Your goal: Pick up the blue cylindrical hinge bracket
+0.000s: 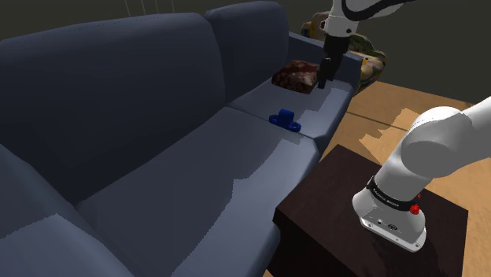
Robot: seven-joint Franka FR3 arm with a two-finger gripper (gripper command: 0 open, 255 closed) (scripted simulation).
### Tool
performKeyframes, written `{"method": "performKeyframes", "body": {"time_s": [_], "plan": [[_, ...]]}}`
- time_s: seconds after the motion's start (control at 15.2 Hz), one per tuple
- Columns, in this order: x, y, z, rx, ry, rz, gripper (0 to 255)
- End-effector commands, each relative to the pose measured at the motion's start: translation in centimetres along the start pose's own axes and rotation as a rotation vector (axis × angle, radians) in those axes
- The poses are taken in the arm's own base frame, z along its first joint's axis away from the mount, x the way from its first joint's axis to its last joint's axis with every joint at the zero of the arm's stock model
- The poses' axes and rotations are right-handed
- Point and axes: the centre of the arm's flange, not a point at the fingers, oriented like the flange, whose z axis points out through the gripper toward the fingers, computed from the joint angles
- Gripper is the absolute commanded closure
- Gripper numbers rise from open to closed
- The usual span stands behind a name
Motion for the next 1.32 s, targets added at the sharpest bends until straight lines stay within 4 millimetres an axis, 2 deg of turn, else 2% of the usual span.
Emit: {"method": "performKeyframes", "body": {"time_s": [0.0,1.25], "plan": [[1.2,1.7,1.9,0.008,0.017,0.006,0],[14.0,16.1,17.6,0.098,0.152,0.059,0]]}}
